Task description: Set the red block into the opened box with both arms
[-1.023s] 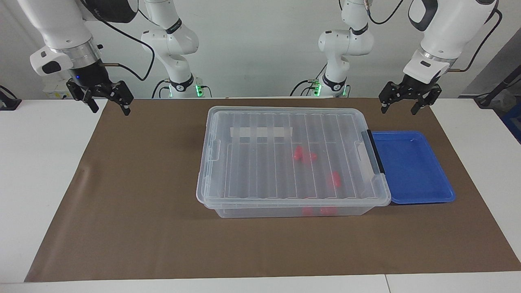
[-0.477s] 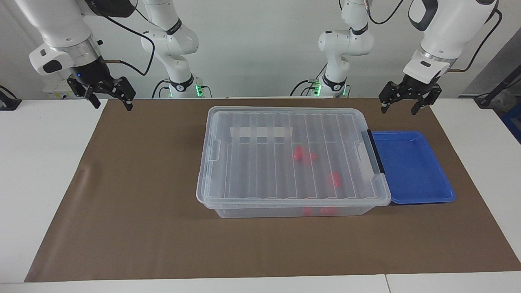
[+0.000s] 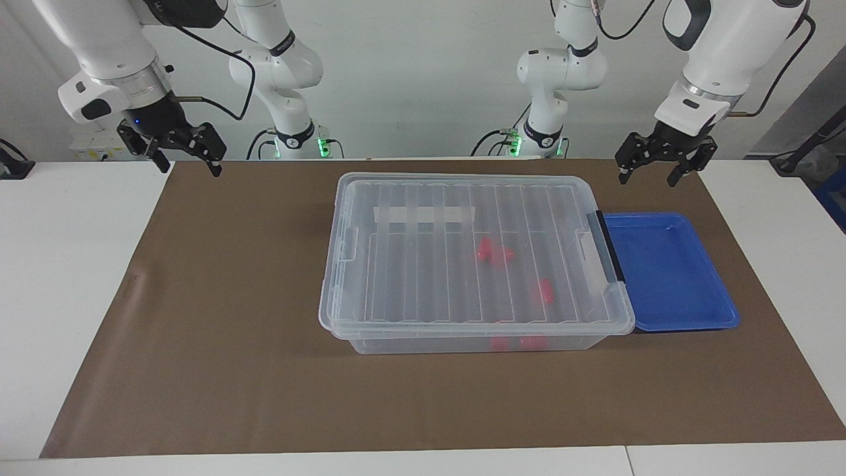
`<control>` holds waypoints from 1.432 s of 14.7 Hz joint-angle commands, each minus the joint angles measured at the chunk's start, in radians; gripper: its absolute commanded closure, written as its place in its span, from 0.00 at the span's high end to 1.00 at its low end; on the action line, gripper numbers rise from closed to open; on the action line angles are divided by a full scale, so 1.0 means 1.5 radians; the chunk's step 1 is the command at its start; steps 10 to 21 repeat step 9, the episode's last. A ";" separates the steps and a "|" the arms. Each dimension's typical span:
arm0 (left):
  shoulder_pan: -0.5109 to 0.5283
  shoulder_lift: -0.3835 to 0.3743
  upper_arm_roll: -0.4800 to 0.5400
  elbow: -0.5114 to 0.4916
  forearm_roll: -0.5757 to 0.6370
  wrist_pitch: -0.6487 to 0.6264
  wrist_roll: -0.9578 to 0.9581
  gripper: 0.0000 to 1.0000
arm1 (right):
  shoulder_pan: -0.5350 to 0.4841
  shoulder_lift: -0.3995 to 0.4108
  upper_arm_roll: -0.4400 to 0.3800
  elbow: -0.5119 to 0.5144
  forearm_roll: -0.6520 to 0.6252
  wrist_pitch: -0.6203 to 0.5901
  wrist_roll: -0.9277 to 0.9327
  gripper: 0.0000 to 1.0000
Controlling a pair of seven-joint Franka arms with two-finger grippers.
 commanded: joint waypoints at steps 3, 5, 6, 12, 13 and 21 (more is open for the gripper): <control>-0.001 -0.019 0.002 -0.018 -0.004 -0.005 -0.007 1.00 | -0.002 -0.020 0.003 -0.024 -0.002 -0.002 -0.012 1.00; -0.001 -0.019 0.002 -0.019 -0.004 -0.005 -0.007 1.00 | -0.002 -0.019 0.003 -0.024 -0.001 -0.002 -0.012 1.00; -0.001 -0.019 0.002 -0.019 -0.004 -0.005 -0.007 1.00 | -0.002 -0.019 0.003 -0.024 -0.001 -0.002 -0.013 1.00; -0.001 -0.019 0.002 -0.018 -0.003 -0.005 -0.007 1.00 | -0.002 -0.020 0.003 -0.025 0.000 -0.002 -0.012 1.00; -0.001 -0.019 0.002 -0.018 -0.003 -0.005 -0.007 1.00 | -0.002 -0.020 0.003 -0.025 0.000 -0.002 -0.012 1.00; -0.001 -0.019 0.002 -0.018 -0.003 -0.005 -0.007 1.00 | -0.002 -0.020 0.003 -0.025 0.000 -0.002 -0.012 1.00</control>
